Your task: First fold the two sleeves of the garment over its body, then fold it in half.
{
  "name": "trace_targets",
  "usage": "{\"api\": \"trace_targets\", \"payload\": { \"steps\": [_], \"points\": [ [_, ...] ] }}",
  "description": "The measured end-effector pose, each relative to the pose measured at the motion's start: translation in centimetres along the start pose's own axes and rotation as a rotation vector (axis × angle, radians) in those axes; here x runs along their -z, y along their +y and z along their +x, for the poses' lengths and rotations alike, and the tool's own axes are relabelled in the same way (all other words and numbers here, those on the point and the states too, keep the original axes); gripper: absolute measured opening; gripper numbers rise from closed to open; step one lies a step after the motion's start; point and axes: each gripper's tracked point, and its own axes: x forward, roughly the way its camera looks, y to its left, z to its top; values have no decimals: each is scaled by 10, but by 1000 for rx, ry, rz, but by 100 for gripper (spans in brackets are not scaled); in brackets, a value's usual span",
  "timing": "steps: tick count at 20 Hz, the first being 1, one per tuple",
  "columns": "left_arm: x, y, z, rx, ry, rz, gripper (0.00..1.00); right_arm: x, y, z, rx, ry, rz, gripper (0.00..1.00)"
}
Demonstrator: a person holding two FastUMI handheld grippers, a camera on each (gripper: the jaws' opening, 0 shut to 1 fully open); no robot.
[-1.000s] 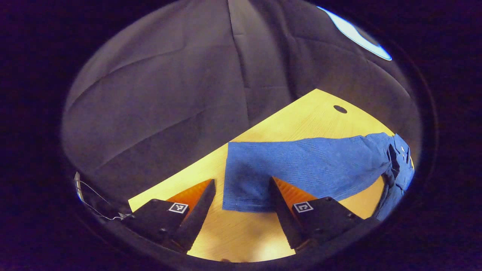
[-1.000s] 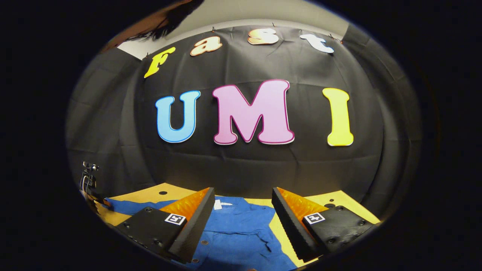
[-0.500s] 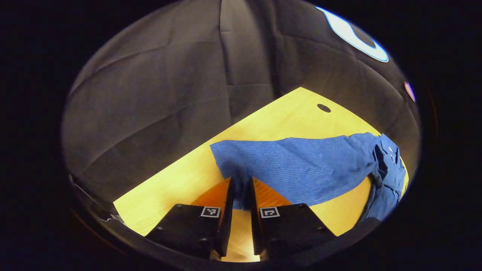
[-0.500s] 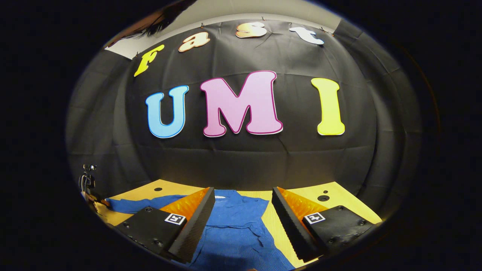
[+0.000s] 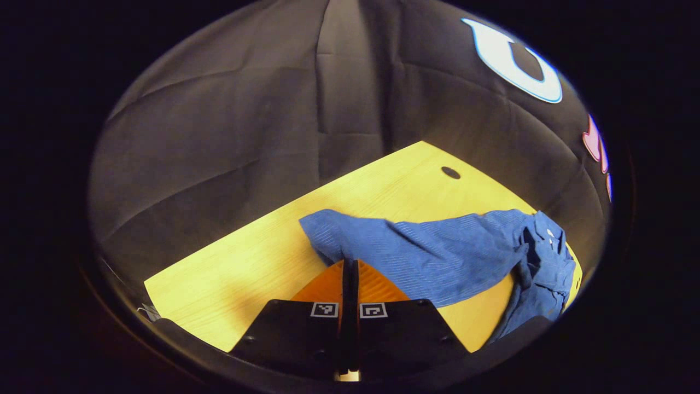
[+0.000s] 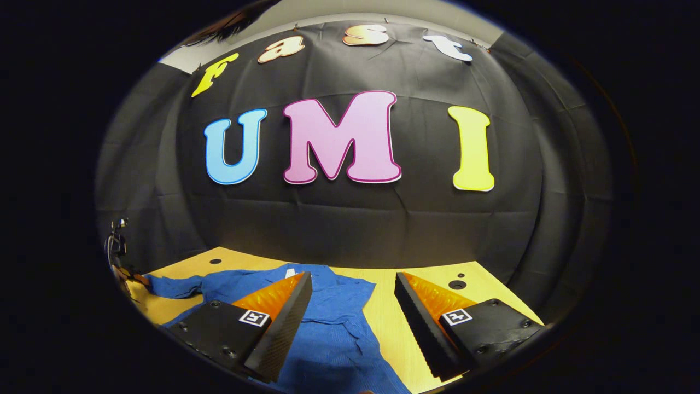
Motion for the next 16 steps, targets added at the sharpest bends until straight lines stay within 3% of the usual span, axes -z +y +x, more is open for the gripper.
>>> {"api": "trace_targets", "payload": {
  "steps": [4,9,16],
  "points": [
    [-29,-87,-33,125,-81,39,0,6,-21,-3,51,17,5,98],
    [-48,-224,-66,357,-136,109,0,20,-55,-12,125,50,17,98],
    [3,-430,-125,750,-46,111,0,30,-118,-31,247,78,-8,98]
  ]
}}
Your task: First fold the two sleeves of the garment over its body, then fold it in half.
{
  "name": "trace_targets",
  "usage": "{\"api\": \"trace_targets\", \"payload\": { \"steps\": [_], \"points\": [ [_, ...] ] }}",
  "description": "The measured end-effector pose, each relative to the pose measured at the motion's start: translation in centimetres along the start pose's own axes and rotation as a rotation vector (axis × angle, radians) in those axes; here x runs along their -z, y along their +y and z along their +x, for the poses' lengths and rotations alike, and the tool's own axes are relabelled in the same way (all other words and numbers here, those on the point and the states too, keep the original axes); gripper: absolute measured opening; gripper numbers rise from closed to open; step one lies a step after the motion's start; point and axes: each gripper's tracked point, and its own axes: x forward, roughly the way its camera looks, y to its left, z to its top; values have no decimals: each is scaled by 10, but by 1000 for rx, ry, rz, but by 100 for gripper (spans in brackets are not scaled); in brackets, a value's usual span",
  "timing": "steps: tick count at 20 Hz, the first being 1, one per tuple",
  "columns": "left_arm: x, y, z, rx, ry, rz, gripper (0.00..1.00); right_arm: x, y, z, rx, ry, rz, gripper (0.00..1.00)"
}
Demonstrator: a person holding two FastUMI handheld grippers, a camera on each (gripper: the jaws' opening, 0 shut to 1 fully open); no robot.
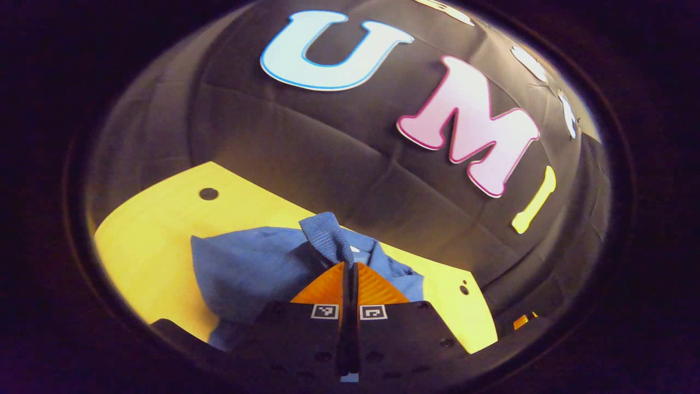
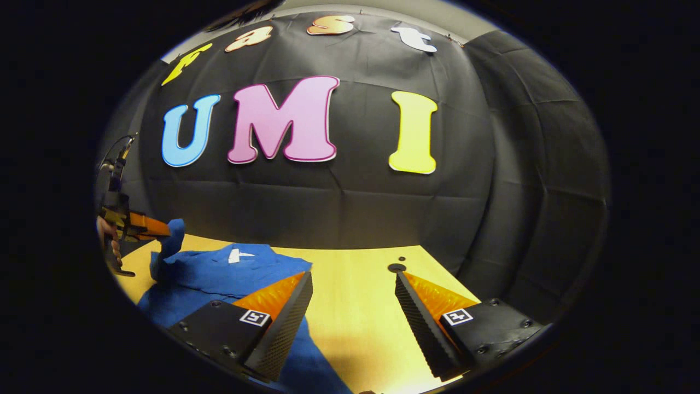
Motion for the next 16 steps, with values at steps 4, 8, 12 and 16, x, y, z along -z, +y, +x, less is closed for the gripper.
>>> {"api": "trace_targets", "payload": {
  "steps": [4,8,12,16],
  "points": [
    [36,-91,34,204,72,-7,0,7,-26,-5,49,10,31,98],
    [58,-128,60,224,69,13,0,15,-35,-8,58,34,24,98],
    [59,-133,74,215,32,26,87,28,-32,-14,44,55,17,98],
    [53,-105,39,176,-24,106,85,48,-12,-21,2,105,7,98]
  ]
}}
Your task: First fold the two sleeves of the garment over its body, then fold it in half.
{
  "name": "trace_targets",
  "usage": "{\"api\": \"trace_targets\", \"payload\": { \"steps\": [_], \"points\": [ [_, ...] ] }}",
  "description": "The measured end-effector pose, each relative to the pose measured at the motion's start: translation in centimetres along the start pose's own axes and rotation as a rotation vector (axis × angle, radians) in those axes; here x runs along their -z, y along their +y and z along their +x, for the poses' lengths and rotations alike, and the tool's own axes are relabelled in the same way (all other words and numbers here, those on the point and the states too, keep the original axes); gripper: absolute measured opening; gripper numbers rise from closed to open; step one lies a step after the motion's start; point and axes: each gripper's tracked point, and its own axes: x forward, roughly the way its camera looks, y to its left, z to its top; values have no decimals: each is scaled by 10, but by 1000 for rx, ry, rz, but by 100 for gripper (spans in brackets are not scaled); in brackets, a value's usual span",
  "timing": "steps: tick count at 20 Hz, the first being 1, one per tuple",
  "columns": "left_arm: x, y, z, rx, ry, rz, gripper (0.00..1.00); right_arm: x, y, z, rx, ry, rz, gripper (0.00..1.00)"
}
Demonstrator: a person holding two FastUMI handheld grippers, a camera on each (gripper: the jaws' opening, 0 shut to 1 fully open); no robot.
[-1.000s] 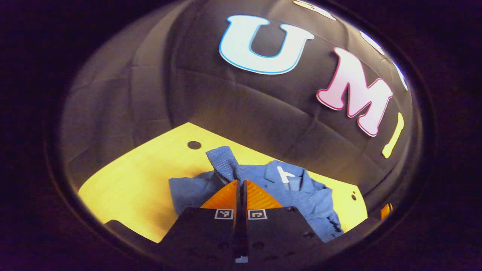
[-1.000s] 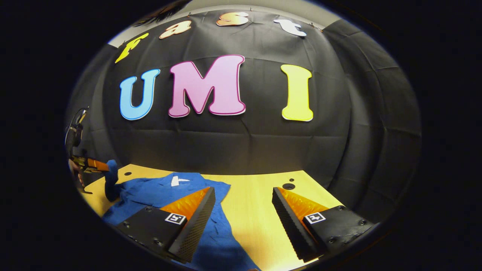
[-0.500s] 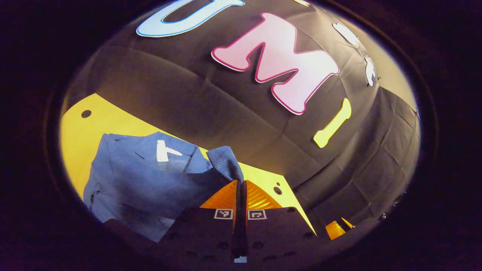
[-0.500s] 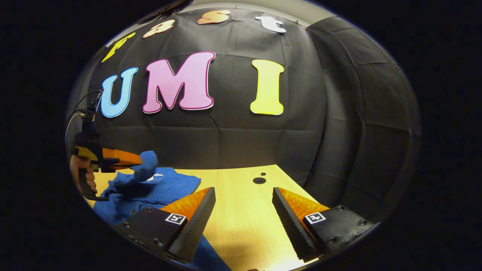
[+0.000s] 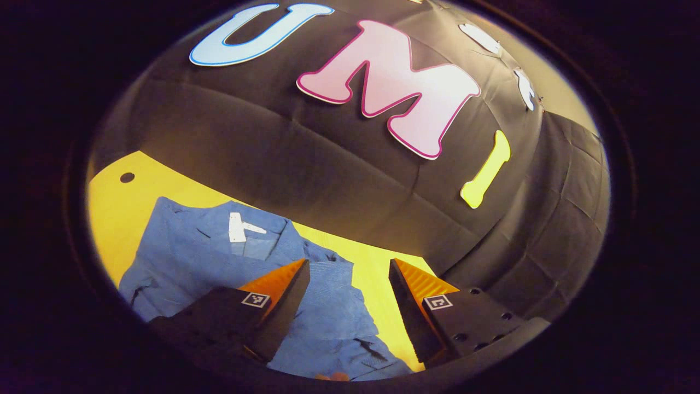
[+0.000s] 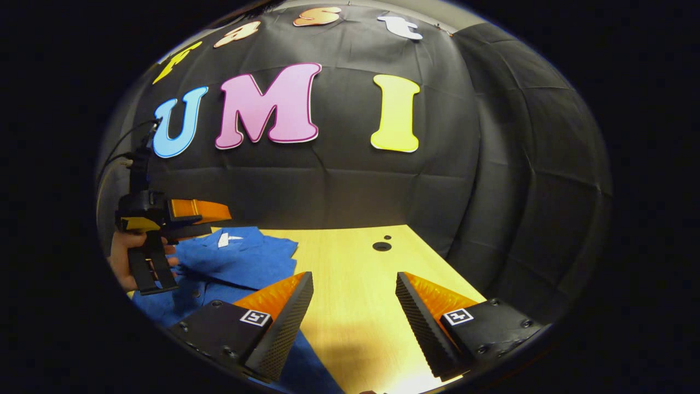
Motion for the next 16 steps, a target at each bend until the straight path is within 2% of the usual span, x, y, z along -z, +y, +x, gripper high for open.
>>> {"api": "trace_targets", "payload": {
  "steps": [1,2,3,5,8,12,14,15,16],
  "points": [
    [2,10,-16,-13,-10,36,85,8,5,-1,-13,20,-6,98],
    [4,23,-33,-40,-10,76,80,18,10,-5,-26,45,-9,98],
    [7,37,-52,-77,-3,115,84,28,15,-7,-36,73,-10,98],
    [21,69,-95,-157,42,161,84,51,24,-15,-52,135,-14,98],
    [46,109,-168,-256,121,151,85,85,28,-33,-65,238,-34,98],
    [96,170,-264,-418,251,199,85,137,36,-65,-81,395,11,99],
    [124,185,-300,-453,336,174,85,160,33,-83,-66,469,12,99],
    [140,187,-316,-453,371,151,81,168,31,-90,-52,493,6,99],
    [151,189,-330,-462,401,135,85,175,29,-95,-42,517,11,99]
  ]
}}
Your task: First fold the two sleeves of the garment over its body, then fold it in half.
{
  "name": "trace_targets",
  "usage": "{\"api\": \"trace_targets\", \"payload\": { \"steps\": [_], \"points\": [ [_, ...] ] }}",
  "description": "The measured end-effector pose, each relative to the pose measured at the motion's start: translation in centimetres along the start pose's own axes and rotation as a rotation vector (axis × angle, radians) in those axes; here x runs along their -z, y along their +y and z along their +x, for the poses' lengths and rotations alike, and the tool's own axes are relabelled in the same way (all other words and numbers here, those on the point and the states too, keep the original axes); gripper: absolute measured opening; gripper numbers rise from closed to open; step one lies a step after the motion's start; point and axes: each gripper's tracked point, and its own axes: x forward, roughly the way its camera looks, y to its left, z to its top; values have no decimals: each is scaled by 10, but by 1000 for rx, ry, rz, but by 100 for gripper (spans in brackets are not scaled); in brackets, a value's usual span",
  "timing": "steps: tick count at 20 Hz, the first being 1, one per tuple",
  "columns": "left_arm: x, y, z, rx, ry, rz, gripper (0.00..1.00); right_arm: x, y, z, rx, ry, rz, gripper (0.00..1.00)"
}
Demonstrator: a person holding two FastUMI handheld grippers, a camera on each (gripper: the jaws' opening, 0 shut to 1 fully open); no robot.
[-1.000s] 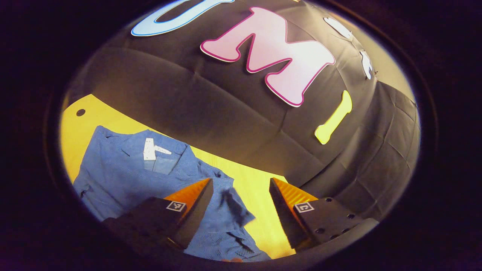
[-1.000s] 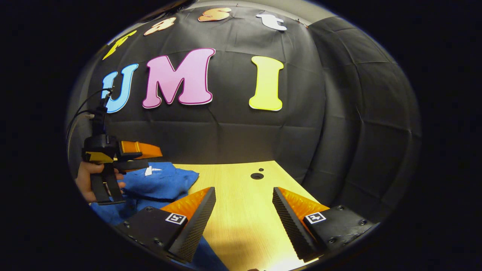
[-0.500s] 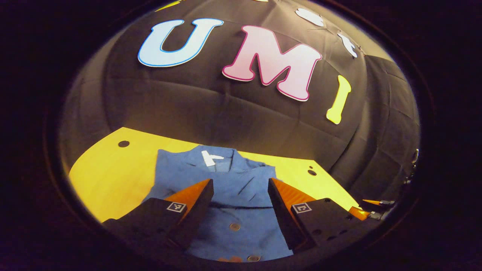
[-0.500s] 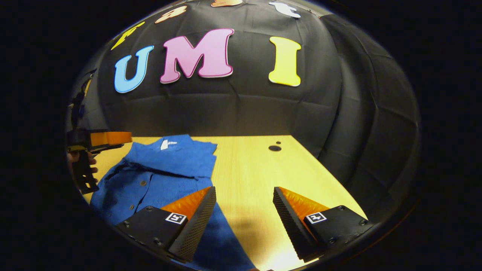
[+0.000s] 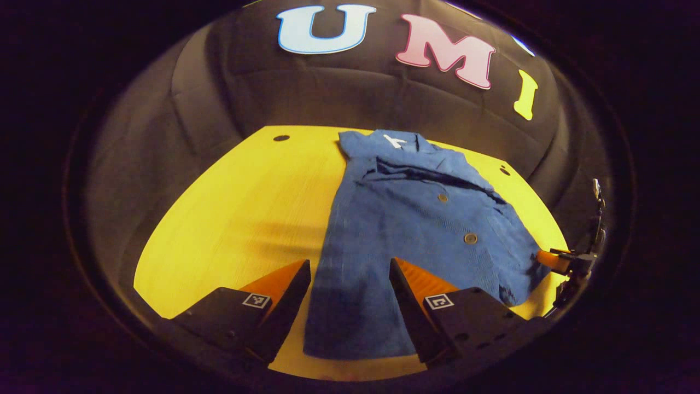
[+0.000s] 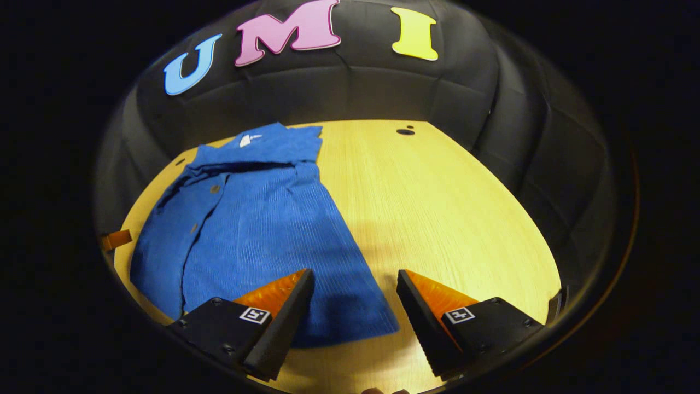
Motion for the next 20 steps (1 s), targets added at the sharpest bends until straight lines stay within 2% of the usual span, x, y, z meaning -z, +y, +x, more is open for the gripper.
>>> {"api": "trace_targets", "payload": {
  "steps": [1,3,6,7,13,14,15,16,18,20],
  "points": [
    [16,8,-6,-10,26,-6,85,9,-1,-3,3,25,14,99],
    [40,22,-16,-37,61,-21,85,6,-2,-8,22,4,34,100],
    [62,24,-15,-39,113,-67,85,8,-2,-4,39,8,47,100],
    [58,24,-18,-41,91,-57,85,9,-2,-4,41,15,39,100],
    [66,5,-11,-45,129,3,82,13,0,-7,53,54,57,100],
    [65,1,-9,-52,128,8,69,13,2,-8,52,54,60,95],
    [64,-5,-9,-47,121,18,59,13,8,-8,45,52,56,93],
    [63,-9,-6,-52,116,23,50,12,16,-8,30,49,48,81],
    [58,-16,-2,-62,108,9,23,13,29,-6,11,46,31,37],
    [60,-20,0,-76,117,0,12,10,32,-4,26,31,8,14]
  ]
}}
